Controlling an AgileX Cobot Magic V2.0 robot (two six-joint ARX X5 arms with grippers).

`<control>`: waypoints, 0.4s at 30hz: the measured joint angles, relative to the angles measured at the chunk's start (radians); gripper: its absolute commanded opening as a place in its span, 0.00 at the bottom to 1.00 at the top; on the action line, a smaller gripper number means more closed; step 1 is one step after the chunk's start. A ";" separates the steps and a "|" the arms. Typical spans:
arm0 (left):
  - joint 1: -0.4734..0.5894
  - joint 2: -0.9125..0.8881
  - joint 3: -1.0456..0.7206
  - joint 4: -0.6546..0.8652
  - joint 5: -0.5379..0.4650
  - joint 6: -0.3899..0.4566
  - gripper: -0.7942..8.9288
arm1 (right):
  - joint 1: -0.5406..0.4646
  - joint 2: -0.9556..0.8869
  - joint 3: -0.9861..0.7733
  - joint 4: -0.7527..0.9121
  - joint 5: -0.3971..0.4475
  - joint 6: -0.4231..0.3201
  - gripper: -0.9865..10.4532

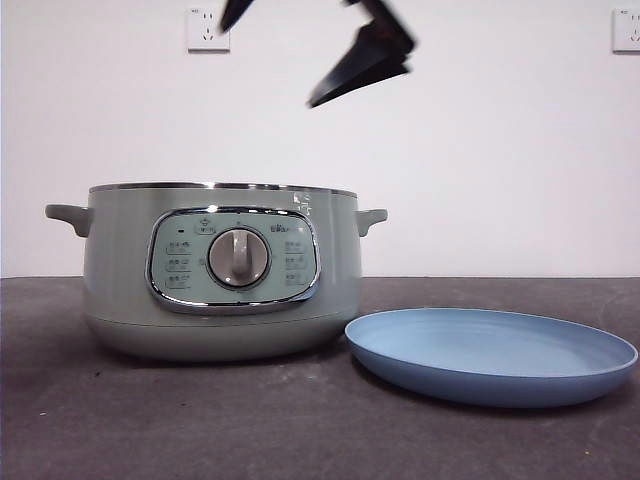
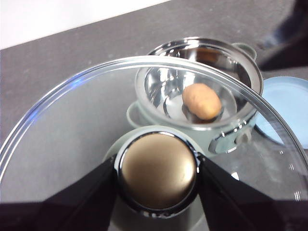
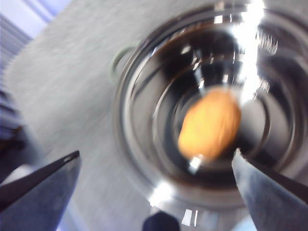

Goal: Take the potato out from the steamer,put the potato on the plate,close the lid

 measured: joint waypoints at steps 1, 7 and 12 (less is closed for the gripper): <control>0.000 -0.015 0.000 -0.014 0.000 -0.005 0.07 | 0.009 0.038 0.040 -0.005 0.019 0.000 0.69; 0.000 -0.051 0.000 -0.037 -0.014 -0.018 0.07 | 0.042 0.221 0.186 -0.009 0.132 -0.003 0.69; 0.000 -0.040 0.000 -0.048 -0.016 -0.018 0.07 | 0.057 0.321 0.203 -0.002 0.224 -0.008 0.69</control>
